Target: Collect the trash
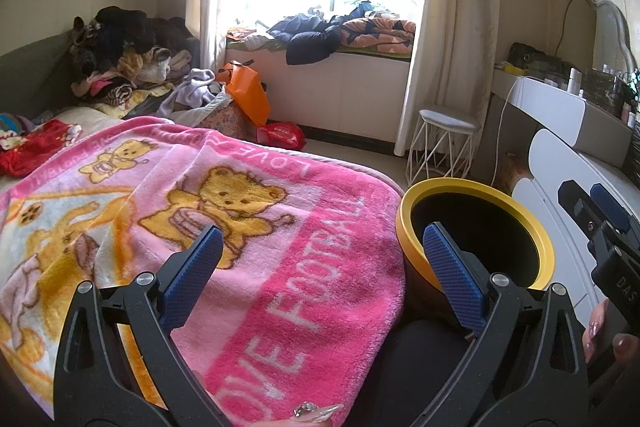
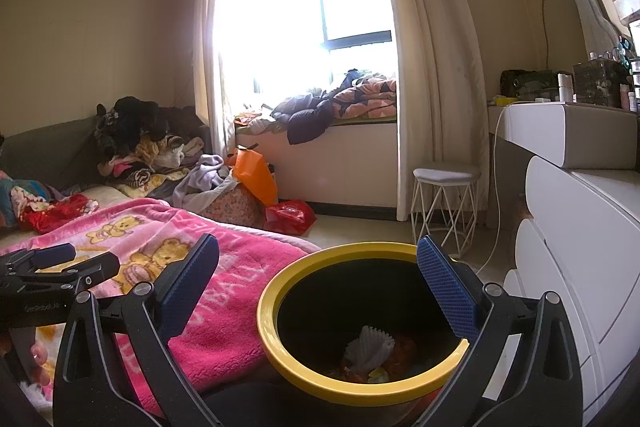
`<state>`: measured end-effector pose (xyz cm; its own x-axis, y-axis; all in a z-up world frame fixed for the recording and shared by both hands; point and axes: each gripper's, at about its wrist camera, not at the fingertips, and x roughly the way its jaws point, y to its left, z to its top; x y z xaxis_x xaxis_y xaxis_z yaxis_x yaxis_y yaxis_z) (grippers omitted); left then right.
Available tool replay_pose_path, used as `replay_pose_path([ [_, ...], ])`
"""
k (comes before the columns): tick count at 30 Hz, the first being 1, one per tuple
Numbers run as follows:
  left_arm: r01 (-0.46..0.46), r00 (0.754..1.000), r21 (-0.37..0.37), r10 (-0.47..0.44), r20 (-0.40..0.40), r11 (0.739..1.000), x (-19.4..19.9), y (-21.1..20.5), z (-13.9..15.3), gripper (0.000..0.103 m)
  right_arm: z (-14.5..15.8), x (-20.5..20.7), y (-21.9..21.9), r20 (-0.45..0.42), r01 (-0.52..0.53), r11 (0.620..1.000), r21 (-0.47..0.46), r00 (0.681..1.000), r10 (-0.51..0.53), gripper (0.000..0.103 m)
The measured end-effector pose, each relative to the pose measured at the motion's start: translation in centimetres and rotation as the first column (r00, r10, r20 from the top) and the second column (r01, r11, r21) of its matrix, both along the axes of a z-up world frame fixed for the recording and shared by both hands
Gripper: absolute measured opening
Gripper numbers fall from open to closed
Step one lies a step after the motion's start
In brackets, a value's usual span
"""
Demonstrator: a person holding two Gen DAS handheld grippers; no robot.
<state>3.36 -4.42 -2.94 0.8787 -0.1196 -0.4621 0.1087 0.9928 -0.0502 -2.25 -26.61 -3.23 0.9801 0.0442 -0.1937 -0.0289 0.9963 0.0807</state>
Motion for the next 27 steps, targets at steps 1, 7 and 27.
replay_pose_path([
  [1,-0.001,1.000,0.001,0.001,0.000,1.000,-0.02,0.03,0.01,0.092,0.00,0.01,0.00,0.000,0.000,1.000,0.001,1.000,0.000,0.097],
  [7,0.000,1.000,0.003,0.000,-0.001,1.000,0.01,0.02,-0.02,0.092,-0.02,0.02,-0.03,0.000,0.000,1.000,0.001,1.000,0.000,0.097],
  [27,-0.003,1.000,-0.014,0.003,-0.008,1.000,0.06,0.28,-0.15,0.092,0.19,0.14,0.07,-0.002,0.001,1.000,0.002,1.000,-0.001,0.097],
])
